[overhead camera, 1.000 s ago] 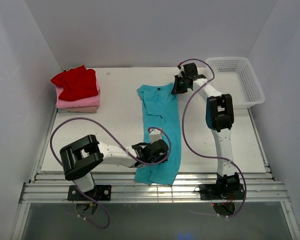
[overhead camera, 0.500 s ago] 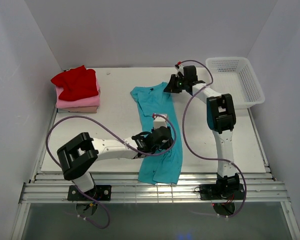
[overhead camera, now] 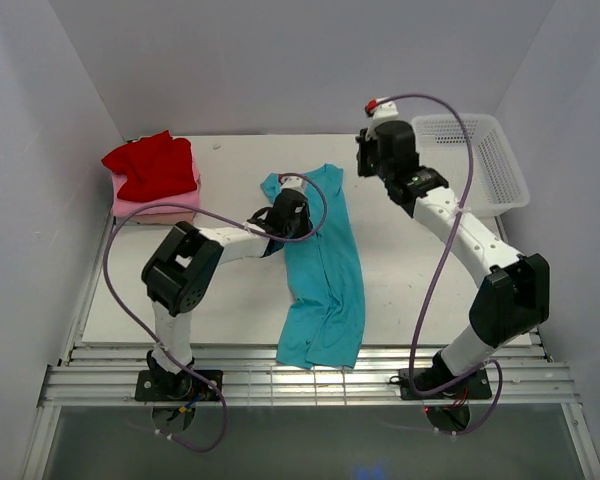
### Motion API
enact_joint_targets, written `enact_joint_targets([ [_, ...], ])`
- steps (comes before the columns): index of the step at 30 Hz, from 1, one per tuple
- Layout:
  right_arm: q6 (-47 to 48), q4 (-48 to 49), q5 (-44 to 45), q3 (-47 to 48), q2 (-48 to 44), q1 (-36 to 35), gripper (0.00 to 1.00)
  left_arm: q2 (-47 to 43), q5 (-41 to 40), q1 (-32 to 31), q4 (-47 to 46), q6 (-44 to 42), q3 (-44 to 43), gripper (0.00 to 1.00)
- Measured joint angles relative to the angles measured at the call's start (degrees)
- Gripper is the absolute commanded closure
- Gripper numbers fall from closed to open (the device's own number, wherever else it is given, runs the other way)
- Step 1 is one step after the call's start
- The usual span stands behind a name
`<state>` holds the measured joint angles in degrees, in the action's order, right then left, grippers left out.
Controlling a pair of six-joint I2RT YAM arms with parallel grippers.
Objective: Fold and stack the t-shirts
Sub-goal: Fold the tshirt
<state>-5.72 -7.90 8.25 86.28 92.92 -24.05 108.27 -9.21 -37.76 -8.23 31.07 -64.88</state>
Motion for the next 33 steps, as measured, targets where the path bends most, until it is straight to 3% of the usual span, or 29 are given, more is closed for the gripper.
enact_joint_targets([
  [4,0.3,-3.3,6.6,-13.2,-2.1,-6.6,0.92,8.1,4.6,-0.6,-0.5,-1.6,-3.5,1.0],
  [9,-0.8,-9.3,10.6,-24.0,-2.8,-8.5,0.92,8.8,5.9,-0.8,-0.1,-3.1,-6.4,1.0],
  [23,-10.0,-13.7,18.7,-30.1,-8.2,-20.8,0.92,15.6,7.2,2.5,0.0,-3.7,-13.6,1.0],
  [33,-19.8,-19.1,21.3,-37.6,-15.2,-29.1,0.66,21.6,8.3,5.6,-0.2,-6.2,-21.9,1.0],
])
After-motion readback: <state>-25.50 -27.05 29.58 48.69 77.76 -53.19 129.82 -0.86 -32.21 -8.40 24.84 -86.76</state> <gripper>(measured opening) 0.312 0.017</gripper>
